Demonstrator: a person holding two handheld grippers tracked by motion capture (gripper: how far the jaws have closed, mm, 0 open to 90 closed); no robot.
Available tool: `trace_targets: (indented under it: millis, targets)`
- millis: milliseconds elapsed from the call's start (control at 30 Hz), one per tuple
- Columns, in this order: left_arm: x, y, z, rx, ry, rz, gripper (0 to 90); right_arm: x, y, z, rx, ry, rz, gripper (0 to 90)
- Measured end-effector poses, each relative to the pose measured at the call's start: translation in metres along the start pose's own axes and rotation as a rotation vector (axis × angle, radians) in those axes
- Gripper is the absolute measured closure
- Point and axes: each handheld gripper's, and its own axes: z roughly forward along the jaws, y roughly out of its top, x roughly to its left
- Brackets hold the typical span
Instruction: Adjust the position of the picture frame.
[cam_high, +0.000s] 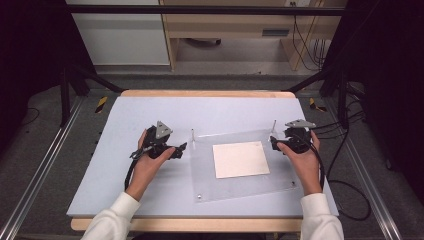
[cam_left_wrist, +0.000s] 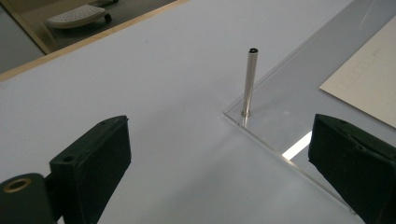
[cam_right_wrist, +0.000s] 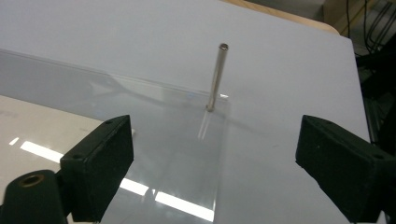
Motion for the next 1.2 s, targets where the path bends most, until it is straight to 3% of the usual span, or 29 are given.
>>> trace_targets:
  millis: [67,133,200,233,400,433,633,700,833,933,1133,1200]
  targets:
    - [-0.005,0.001,0.0,0.012,-0.016,-0.002,6.3,0.003,0.002,-0.001,-0.009,0.017,-0.004,15.7]
    - [-0.009,0.002,0.002,0.015,-0.031,-0.003,6.4,0.008,0.004,0.001,0.016,0.051,-0.012,21.8]
    - [-0.011,0.003,0.003,0.01,-0.031,-0.001,6.6,0.01,0.006,0.002,0.034,0.051,-0.032,23.9]
    - [-0.013,0.003,0.005,0.01,-0.032,0.0,8.7,0.01,0.01,0.004,0.071,0.065,-0.075,30.0]
    - [-0.021,0.012,0.019,0.042,-0.054,-0.021,11.9,-0.005,0.022,0.013,0.131,0.057,-0.088,37.5]
    - [-0.022,0.013,0.022,0.038,-0.055,-0.009,13.8,-0.008,0.025,0.015,0.144,0.055,-0.092,39.1]
    - [-0.031,0.016,0.033,0.059,-0.05,-0.01,17.3,-0.021,0.03,0.024,0.146,0.029,-0.095,48.1]
    - [-0.035,0.017,0.038,0.067,-0.041,0.0,22.2,-0.025,0.027,0.033,0.151,0.033,-0.091,52.6]
    - [-0.036,0.017,0.04,0.047,-0.028,-0.005,26.8,-0.025,0.023,0.041,0.126,0.045,-0.083,57.7]
    - [-0.034,0.017,0.043,0.044,-0.007,-0.015,32.8,-0.021,0.025,0.049,0.115,0.091,-0.075,60.5]
    - [-0.03,0.016,0.046,0.057,-0.007,-0.051,38.6,-0.015,0.028,0.063,0.129,0.072,-0.084,63.5]
    - [-0.031,0.016,0.047,0.058,-0.009,-0.055,41.5,-0.015,0.028,0.067,0.13,0.081,-0.057,66.3]
